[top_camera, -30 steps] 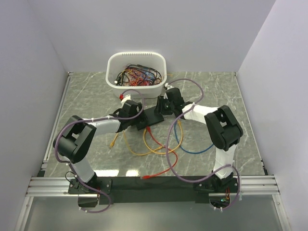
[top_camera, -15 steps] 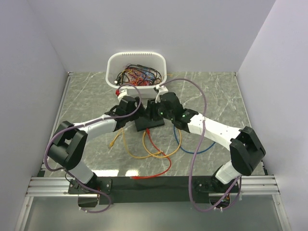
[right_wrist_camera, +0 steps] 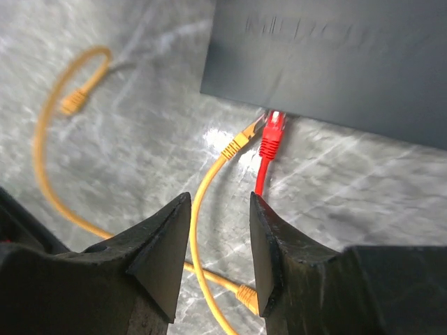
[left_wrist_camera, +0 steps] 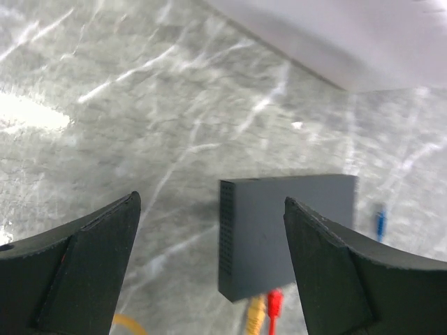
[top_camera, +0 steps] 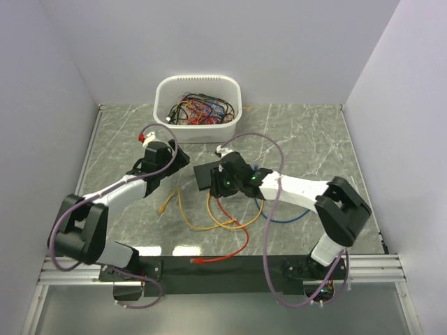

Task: Insert the plug into the switch port

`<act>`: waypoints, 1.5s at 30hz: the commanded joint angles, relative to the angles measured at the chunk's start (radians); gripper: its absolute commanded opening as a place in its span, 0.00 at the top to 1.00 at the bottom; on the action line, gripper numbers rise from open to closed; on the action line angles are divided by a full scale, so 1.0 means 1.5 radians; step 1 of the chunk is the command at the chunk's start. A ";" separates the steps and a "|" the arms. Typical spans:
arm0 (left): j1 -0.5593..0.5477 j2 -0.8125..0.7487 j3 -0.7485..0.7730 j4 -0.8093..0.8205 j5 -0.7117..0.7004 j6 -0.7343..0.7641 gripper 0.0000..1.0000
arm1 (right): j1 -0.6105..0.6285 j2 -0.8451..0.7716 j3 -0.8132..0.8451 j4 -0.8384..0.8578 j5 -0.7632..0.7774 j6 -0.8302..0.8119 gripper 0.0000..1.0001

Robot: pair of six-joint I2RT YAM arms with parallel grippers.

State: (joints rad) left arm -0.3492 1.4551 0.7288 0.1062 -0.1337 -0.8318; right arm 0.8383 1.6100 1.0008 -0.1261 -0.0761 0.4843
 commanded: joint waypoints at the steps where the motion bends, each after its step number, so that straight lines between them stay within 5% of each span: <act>1: 0.004 -0.076 -0.009 0.028 0.010 0.044 0.11 | 0.018 0.048 0.035 -0.003 -0.004 0.016 0.54; 23: 0.033 -0.147 -0.053 0.050 0.028 0.063 0.11 | 0.041 0.175 0.101 -0.003 0.006 0.040 0.55; 28: 0.033 -0.150 -0.054 0.049 0.031 0.063 0.12 | 0.043 0.197 0.106 0.000 -0.013 0.038 0.82; 35: 0.033 -0.166 -0.053 0.040 0.039 0.059 0.12 | 0.046 0.177 0.088 0.004 -0.018 0.036 0.99; 45: 0.033 -0.245 -0.078 0.092 0.138 0.045 0.15 | 0.044 0.006 -0.007 0.033 -0.051 -0.012 1.00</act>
State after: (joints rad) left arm -0.3023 1.1217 0.6094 0.1780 -0.0170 -0.7616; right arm 0.8989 1.7199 1.0130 -0.1341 -0.1154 0.5144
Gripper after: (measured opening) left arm 0.853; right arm 0.020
